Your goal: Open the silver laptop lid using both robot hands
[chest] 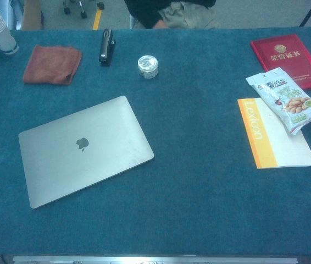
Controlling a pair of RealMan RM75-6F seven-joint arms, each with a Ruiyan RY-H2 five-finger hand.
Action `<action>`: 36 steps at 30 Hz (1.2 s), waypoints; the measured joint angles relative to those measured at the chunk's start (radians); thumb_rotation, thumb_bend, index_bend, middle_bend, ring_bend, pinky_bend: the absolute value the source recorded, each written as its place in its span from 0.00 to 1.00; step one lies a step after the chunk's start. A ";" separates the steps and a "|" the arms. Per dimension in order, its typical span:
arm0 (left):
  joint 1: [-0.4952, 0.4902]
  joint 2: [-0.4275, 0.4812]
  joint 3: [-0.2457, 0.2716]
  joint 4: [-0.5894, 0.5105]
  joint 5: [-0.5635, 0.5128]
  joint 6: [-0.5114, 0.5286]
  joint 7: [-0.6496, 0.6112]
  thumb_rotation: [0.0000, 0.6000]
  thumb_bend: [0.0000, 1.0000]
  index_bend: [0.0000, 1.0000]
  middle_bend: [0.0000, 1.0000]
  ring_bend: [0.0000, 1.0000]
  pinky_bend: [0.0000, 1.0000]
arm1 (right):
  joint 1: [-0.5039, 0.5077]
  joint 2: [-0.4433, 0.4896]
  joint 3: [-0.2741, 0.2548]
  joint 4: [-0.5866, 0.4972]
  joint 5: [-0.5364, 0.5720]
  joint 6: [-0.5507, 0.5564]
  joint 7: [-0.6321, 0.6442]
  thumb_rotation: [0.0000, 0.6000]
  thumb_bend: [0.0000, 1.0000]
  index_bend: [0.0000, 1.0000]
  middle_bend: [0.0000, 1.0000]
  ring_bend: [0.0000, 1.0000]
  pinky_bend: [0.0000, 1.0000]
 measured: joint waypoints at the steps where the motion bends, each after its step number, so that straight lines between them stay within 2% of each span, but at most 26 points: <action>1: 0.000 0.000 0.001 0.002 0.002 0.000 -0.002 1.00 0.23 0.00 0.00 0.00 0.00 | 0.000 0.000 0.000 -0.001 0.000 0.000 -0.001 1.00 0.29 0.00 0.07 0.01 0.06; 18: -0.014 0.019 0.028 0.005 0.049 -0.031 -0.016 1.00 0.23 0.00 0.00 0.00 0.00 | -0.005 0.008 0.001 -0.015 -0.014 0.014 -0.003 1.00 0.29 0.00 0.07 0.01 0.06; 27: -0.071 0.023 0.069 -0.006 0.119 -0.140 0.018 1.00 0.23 0.00 0.00 0.00 0.00 | 0.005 0.007 0.004 -0.014 -0.007 -0.003 -0.001 1.00 0.29 0.00 0.07 0.01 0.06; 36: -0.143 0.011 0.109 -0.070 0.152 -0.294 0.103 1.00 0.23 0.00 0.00 0.00 0.00 | 0.017 -0.004 0.010 0.007 0.003 -0.023 0.010 1.00 0.29 0.00 0.07 0.01 0.06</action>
